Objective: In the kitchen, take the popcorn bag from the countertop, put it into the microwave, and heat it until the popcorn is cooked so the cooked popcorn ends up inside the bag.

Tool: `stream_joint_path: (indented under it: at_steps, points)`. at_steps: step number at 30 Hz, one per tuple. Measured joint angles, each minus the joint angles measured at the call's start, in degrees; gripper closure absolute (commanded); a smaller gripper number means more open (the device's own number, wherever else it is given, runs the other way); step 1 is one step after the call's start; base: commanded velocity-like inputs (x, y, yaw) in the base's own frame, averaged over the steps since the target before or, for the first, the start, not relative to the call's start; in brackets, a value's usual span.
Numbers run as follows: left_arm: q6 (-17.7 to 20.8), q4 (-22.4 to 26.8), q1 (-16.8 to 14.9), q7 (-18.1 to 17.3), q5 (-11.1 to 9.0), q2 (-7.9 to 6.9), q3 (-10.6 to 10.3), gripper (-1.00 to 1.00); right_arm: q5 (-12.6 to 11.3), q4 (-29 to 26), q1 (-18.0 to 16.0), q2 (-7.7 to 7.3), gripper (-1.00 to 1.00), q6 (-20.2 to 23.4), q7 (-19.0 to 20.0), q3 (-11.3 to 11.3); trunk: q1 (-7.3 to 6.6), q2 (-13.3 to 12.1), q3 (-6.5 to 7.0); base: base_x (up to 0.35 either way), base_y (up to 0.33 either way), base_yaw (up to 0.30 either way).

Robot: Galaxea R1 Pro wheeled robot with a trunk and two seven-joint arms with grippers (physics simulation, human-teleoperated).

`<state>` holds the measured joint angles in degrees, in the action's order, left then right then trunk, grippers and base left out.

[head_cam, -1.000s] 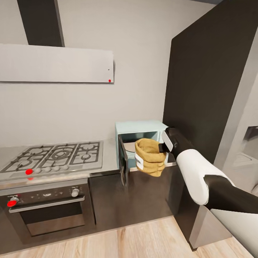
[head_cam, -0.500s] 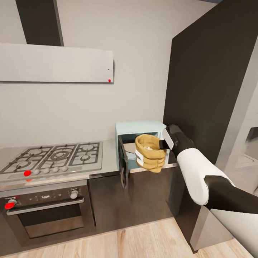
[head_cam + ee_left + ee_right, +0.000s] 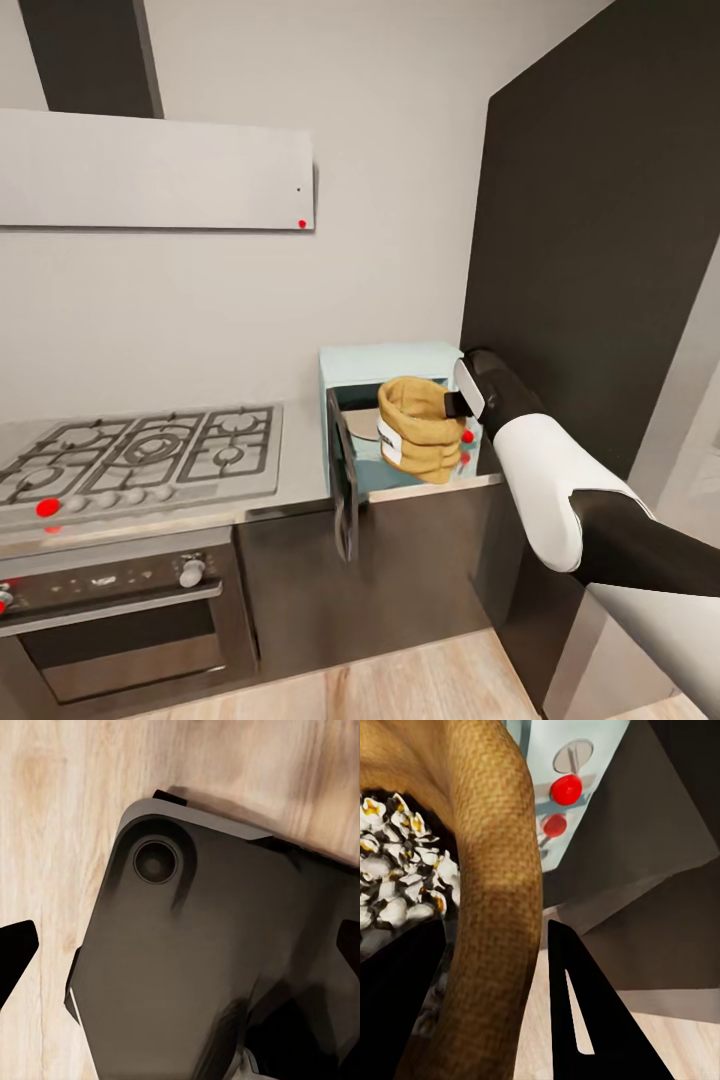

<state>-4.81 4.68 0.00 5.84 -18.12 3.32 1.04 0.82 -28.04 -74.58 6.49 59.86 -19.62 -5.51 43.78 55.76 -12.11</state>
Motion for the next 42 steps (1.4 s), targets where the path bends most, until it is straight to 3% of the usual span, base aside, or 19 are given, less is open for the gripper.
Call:
stream_joint_path:
  at_steps: [10,36,42]
  points:
    - [0.0,0.0,0.0,0.0,0.0,0.0,0.0,-1.0,0.1,5.1,0.0,-0.14,1.0,0.0,0.2,0.0,0.01,0.0,0.0,0.003,0.0,0.0]
    - [0.0,0.0,0.0,-0.1,0.0,-0.08,0.0,-1.0,-0.1,5.3,0.0,0.14,1.0,0.0,0.3,0.1,-0.01,0.0,0.0,0.172,0.0,0.0]
    - [0.0,0.0,0.0,-0.1,0.0,-0.08,-0.1,-1.0,-0.1,5.3,0.0,1.04,1.0,0.0,0.4,0.1,-0.01,0.0,0.0,0.202,0.0,0.0]
